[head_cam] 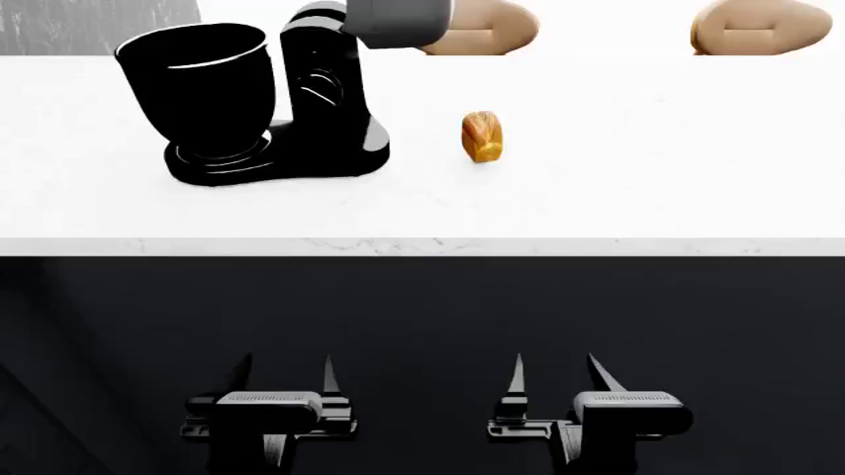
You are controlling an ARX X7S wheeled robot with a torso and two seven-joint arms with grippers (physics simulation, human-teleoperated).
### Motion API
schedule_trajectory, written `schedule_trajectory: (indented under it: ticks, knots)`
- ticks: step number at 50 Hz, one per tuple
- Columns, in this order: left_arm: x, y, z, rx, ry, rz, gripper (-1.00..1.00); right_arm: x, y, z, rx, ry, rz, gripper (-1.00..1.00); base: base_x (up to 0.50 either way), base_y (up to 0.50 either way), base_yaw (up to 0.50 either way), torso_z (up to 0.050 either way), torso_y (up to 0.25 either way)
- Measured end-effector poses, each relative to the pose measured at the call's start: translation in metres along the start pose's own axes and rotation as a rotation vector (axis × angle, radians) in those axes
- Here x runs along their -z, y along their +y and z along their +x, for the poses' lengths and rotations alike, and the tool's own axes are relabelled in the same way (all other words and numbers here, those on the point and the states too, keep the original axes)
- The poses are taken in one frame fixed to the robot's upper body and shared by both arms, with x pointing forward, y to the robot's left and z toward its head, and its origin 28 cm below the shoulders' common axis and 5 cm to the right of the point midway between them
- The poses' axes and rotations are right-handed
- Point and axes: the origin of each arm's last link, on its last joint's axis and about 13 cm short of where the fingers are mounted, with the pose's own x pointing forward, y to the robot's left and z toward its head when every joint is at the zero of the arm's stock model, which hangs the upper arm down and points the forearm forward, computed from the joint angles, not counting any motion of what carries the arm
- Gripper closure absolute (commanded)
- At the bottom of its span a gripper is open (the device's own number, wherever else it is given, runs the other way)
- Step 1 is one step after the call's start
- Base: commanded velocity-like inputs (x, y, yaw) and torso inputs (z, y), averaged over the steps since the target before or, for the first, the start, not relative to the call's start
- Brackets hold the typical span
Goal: Place the bread in the stand mixer bowl.
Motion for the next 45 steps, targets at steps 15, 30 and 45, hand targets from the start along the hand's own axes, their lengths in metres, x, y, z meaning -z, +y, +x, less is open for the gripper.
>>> schedule_trajectory:
  ticks: [15, 30, 45]
  knots:
    - [0.0, 0.0, 0.0, 0.008, 0.006, -0.002, -1.0, -0.005, 0.0, -0.001, -0.009, 0.001, 0.01, -1.0, 0.0, 0.0, 0.0, 0.0, 0.0]
    - [-0.004, 0.0, 0.001, 0.026, 0.006, 0.001, -1.0, -0.009, -0.001, 0.0, 0.004, -0.006, 0.006, -1.0, 0.0, 0.0, 0.0, 0.0, 0.0]
    - [-0.112, 0.044, 0.009, -0.095, -0.268, 0.055, -1.0, -0.123, -0.053, -0.014, 0.165, -0.29, 0.029, -1.0, 0.0, 0.0, 0.0, 0.0, 0.0]
